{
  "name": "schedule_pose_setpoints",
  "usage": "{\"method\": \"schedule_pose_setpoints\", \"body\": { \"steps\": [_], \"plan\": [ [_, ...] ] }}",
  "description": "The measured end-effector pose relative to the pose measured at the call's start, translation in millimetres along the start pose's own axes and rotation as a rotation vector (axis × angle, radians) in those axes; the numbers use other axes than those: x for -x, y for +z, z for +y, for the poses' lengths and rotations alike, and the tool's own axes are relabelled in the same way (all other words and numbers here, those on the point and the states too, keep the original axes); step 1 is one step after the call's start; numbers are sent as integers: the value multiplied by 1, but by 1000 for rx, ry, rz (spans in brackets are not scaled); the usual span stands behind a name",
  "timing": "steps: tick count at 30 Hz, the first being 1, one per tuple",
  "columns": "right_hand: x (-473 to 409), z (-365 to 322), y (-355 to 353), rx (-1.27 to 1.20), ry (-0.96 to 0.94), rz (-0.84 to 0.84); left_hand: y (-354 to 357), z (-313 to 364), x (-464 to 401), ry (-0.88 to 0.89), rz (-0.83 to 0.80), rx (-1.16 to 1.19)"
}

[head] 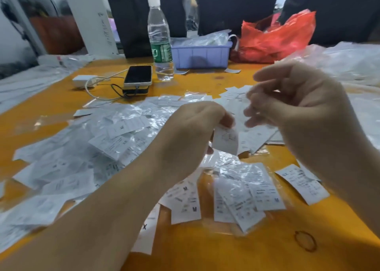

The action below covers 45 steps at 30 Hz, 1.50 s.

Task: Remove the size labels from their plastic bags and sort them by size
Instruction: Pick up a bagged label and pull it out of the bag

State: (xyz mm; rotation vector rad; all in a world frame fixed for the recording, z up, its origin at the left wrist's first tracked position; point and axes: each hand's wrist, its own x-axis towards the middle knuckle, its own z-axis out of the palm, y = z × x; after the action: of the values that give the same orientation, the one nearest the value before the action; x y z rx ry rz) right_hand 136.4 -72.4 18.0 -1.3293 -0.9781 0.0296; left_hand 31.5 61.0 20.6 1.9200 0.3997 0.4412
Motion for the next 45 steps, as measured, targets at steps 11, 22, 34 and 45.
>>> {"method": "schedule_pose_setpoints", "body": {
  "steps": [11,22,34,45],
  "plan": [
    [10,-2,-7,-1,38,-123,-1,-3,7,27,-172,10],
    [6,-3,-5,-262,554,-212,-7,-1,8,98,-28,54],
    [5,-5,-8,-451,698,-252,-6,-1,11,122,-19,-23],
    [5,-5,-11,-393,608,-416,-4,0,9,88,-64,59]
  ]
}}
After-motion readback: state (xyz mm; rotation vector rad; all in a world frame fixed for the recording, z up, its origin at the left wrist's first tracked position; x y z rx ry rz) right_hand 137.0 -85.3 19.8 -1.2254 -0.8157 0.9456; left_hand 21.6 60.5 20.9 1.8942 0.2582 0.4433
